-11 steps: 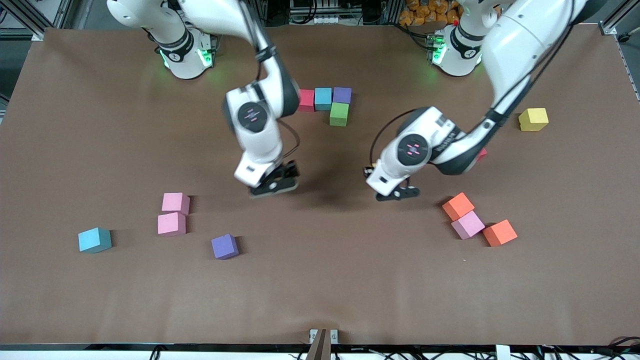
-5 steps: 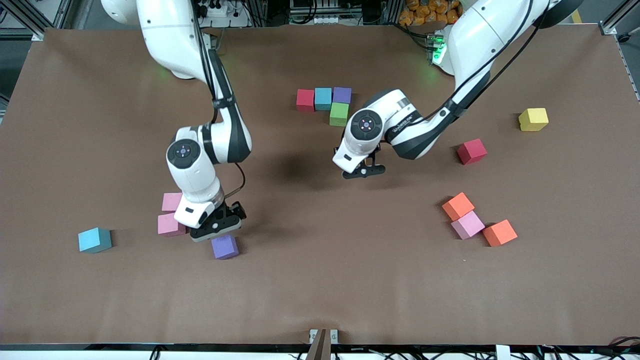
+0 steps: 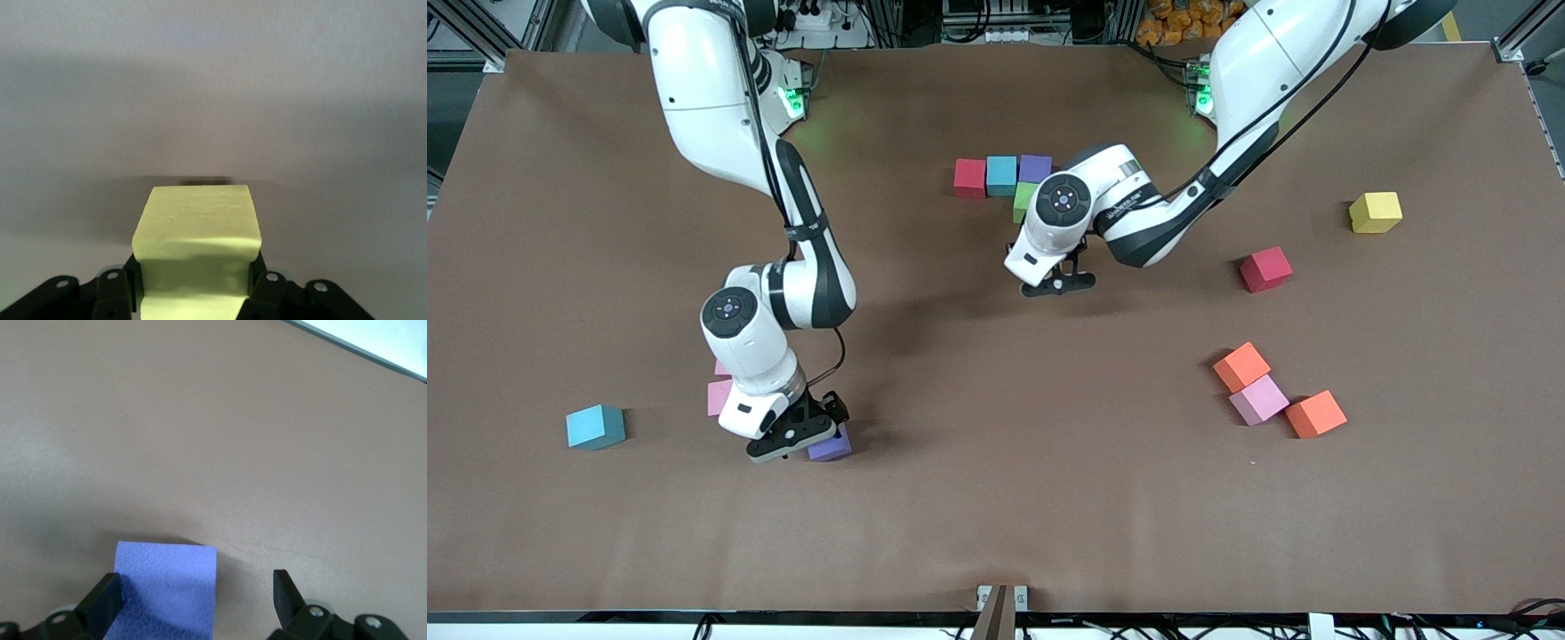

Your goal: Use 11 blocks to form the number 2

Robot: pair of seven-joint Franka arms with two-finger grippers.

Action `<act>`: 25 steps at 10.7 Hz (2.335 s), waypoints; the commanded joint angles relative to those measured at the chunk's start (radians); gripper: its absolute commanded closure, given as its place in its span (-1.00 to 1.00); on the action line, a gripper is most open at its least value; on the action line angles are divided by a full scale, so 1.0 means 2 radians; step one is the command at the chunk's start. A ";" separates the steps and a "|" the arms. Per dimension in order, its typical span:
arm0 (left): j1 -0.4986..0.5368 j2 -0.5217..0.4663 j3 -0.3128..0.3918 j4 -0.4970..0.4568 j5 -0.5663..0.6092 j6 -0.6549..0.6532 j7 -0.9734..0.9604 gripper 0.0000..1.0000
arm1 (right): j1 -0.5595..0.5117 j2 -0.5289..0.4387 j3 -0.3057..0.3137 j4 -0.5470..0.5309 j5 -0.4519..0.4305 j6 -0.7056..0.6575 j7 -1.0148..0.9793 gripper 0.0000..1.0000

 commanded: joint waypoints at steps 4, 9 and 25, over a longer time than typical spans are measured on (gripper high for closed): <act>-0.025 -0.009 -0.004 -0.033 0.002 0.027 -0.020 0.57 | -0.009 0.026 0.018 0.026 0.069 0.009 0.002 -1.00; -0.025 -0.016 -0.004 -0.061 0.015 0.056 -0.020 0.57 | -0.030 0.027 0.018 0.082 0.090 -0.067 0.021 -1.00; -0.025 -0.016 -0.015 -0.078 0.043 0.056 -0.021 -0.99 | -0.030 0.035 0.020 0.043 0.096 -0.027 -0.030 0.37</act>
